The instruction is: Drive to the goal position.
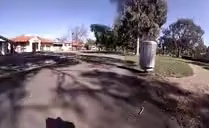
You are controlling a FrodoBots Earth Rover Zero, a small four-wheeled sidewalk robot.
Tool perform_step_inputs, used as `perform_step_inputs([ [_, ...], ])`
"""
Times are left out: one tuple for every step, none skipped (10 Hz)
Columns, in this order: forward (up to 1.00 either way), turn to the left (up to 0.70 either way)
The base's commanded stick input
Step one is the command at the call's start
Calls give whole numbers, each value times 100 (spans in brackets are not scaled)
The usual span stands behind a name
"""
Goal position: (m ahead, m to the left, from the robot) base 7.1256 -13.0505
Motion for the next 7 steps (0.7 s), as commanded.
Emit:
perform_step_inputs([
  [38, 0],
  [0, 0],
  [0, 0],
  [0, 0],
  [0, 0],
  [0, 0],
  [0, 0],
])
